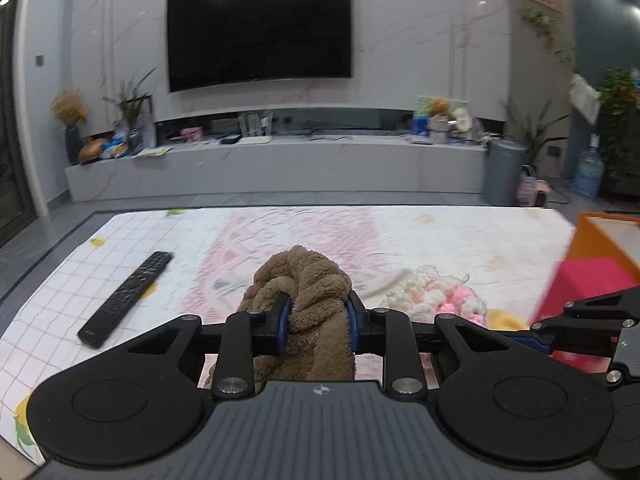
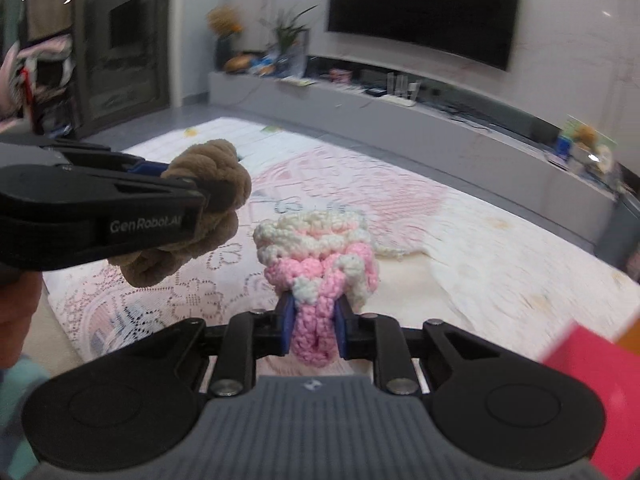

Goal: Organize soft objects
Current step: 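Carry the brown plush and pink knitted item over the orange box with both tools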

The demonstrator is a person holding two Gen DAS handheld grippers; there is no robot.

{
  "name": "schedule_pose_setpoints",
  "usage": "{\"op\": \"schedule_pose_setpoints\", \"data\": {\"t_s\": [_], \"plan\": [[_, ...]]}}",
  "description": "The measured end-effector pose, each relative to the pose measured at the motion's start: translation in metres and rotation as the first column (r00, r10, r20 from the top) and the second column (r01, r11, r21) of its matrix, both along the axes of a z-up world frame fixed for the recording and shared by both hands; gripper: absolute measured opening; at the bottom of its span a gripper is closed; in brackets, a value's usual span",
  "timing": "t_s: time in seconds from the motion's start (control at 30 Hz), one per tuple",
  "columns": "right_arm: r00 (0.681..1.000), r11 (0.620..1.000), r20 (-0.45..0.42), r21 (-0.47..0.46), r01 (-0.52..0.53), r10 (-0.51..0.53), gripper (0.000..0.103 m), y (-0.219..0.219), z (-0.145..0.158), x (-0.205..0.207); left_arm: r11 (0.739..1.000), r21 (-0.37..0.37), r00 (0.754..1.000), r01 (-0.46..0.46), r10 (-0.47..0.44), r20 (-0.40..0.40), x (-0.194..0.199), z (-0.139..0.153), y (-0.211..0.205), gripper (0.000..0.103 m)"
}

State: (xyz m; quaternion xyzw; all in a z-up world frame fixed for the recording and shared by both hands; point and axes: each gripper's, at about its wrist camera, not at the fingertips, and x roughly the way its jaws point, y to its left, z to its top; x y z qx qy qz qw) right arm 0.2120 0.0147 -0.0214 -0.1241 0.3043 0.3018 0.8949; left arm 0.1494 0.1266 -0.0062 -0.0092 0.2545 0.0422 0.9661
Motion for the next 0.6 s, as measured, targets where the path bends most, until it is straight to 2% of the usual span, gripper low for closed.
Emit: {"op": "schedule_pose_setpoints", "data": {"t_s": [0.27,0.43,0.6], "plan": [[0.989,0.987,0.025,0.075,0.144,-0.146,0.02,-0.077,0.031,-0.043,0.993,-0.03,0.993,0.117,-0.116,0.028,-0.028,0.018,-0.055,0.031],[0.972,0.967,0.035,0.122,0.226,-0.231,0.02,-0.125,0.045,-0.061,0.983,0.02,0.981,0.184,-0.185,0.061,-0.032,0.03,-0.09,0.031],[0.949,0.942,0.052,0.143,0.302,-0.312,0.02,-0.167,0.055,-0.071,0.959,0.077,0.955,0.271,-0.278,0.101,-0.032,0.04,-0.132,0.031]]}}
